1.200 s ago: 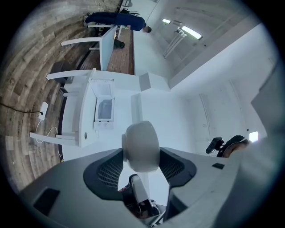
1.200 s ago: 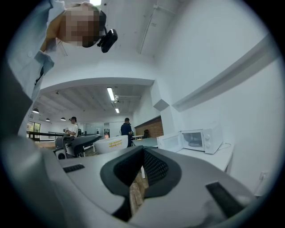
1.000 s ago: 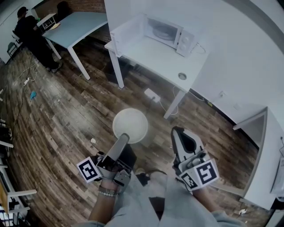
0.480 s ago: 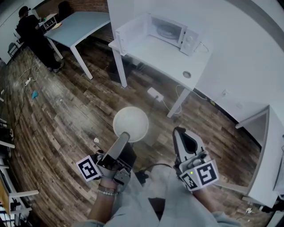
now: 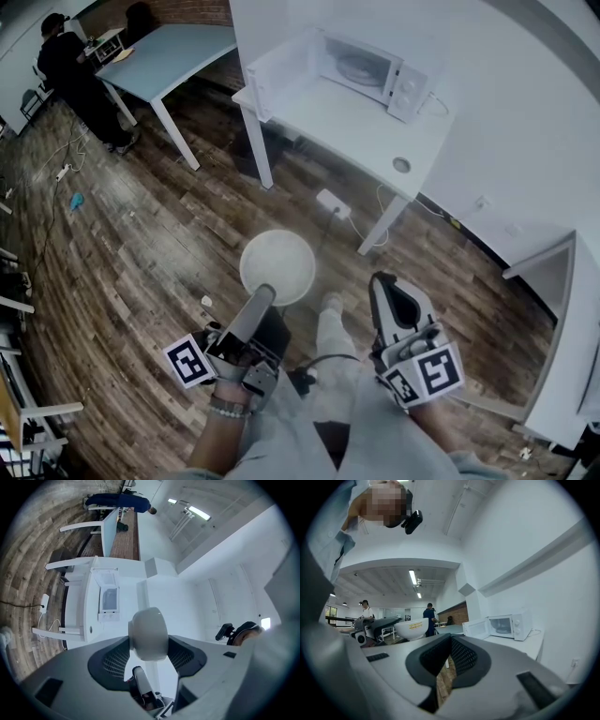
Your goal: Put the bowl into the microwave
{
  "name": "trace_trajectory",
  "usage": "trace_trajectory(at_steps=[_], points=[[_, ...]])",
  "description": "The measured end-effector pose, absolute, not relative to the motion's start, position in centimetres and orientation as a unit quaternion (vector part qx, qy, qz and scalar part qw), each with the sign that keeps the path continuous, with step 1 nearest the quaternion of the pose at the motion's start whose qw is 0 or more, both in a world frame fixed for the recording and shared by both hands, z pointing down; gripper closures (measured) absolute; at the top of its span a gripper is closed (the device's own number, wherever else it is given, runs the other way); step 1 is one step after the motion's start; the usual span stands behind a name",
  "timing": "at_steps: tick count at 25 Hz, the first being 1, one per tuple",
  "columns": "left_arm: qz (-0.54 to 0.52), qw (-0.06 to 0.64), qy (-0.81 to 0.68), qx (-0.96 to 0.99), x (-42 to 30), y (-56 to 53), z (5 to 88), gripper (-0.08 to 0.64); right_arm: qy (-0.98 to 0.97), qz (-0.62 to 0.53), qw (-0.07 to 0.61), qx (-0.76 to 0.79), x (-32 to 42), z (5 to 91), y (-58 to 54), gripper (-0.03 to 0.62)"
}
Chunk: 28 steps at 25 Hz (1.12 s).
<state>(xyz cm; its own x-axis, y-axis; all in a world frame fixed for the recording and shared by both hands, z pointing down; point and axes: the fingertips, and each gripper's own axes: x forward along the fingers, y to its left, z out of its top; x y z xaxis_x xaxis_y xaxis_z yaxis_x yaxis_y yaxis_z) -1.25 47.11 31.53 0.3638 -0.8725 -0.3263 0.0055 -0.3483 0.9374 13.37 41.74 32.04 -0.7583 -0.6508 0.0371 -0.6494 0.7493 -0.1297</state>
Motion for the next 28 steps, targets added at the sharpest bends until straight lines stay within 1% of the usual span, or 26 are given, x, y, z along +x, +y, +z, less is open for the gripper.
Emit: trace_trajectory(at_steps=[9,18,28], points=[[-0.475,0.458,-0.339,0.671,-2.7,40.7,31.6,0.316,0.944,-0.07,0.007,-0.324,11.1,32.3,33.8,0.588],[-0.503,0.435,-0.35,0.66,-4.4,30.8,30.7,0.316,0.955,-0.063,-0.007,-0.291,9.2,31.9,23.0,0.588],[-0.498,0.424,-0.358,0.666,-3.6,21.7,29.7,0.316,0.958,-0.064,0.014,-0.279,9.0,31.1,13.5,0.588]])
